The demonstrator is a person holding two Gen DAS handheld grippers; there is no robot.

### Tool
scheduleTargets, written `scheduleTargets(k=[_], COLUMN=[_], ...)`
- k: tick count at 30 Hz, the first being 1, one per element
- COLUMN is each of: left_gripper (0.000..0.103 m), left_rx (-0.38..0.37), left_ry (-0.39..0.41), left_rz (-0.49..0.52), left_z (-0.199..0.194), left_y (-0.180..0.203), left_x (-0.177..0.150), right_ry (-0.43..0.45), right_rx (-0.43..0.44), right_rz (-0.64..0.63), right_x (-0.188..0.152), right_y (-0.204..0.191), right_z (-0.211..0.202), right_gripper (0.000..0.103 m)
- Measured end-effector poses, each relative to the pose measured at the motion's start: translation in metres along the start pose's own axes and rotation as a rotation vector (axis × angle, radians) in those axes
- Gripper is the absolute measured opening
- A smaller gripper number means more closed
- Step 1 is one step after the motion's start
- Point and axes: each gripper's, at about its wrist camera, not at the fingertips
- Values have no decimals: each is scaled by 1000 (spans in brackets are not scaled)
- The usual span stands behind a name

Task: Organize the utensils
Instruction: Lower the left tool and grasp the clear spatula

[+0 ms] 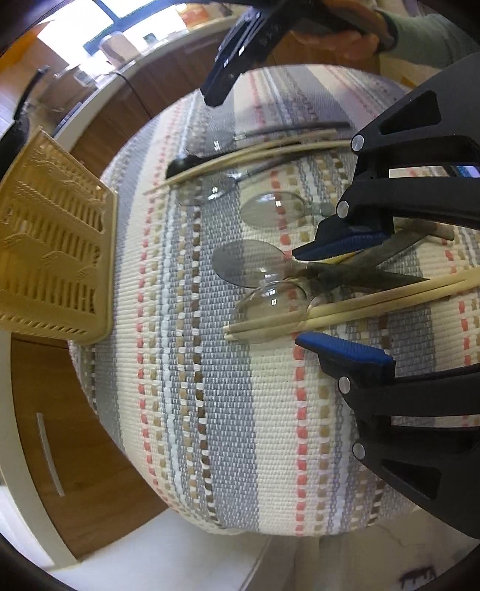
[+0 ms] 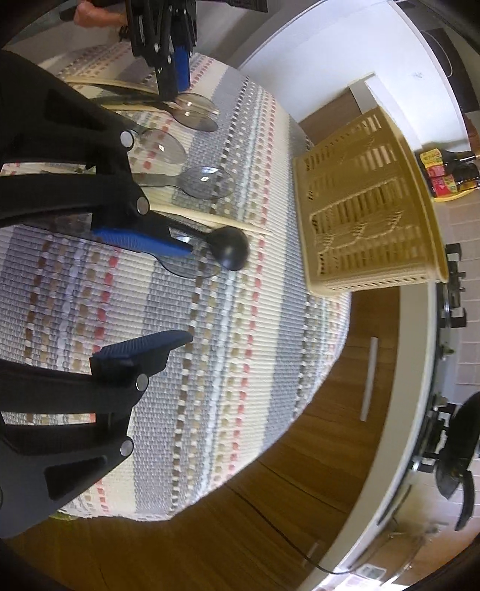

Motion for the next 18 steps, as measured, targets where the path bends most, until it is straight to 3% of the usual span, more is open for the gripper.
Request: scheduleTargets(k=[4, 12, 18], left_gripper=[32, 3, 1], left_rx=[33, 14, -46], left_ry=[-14, 30, 86], left_rz=[8, -14, -41], left_z=[5, 0, -19], left_y=[7, 6, -6], left_x=[8, 9, 6], right_ry=[-60, -78, -79], right_rx=[25, 32, 40], right_rz=[12, 10, -8], right_x=[2, 2, 5], right_y=[4, 9, 1], right_z=[6, 5, 3], right_gripper=[39, 39, 38])
Point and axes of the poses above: each gripper's, at about its wrist camera, not at the fingertips, and z roughly the way its jaws point, y to its right, x to its top, and after that the axes turned 13 degrees about z, right-handed
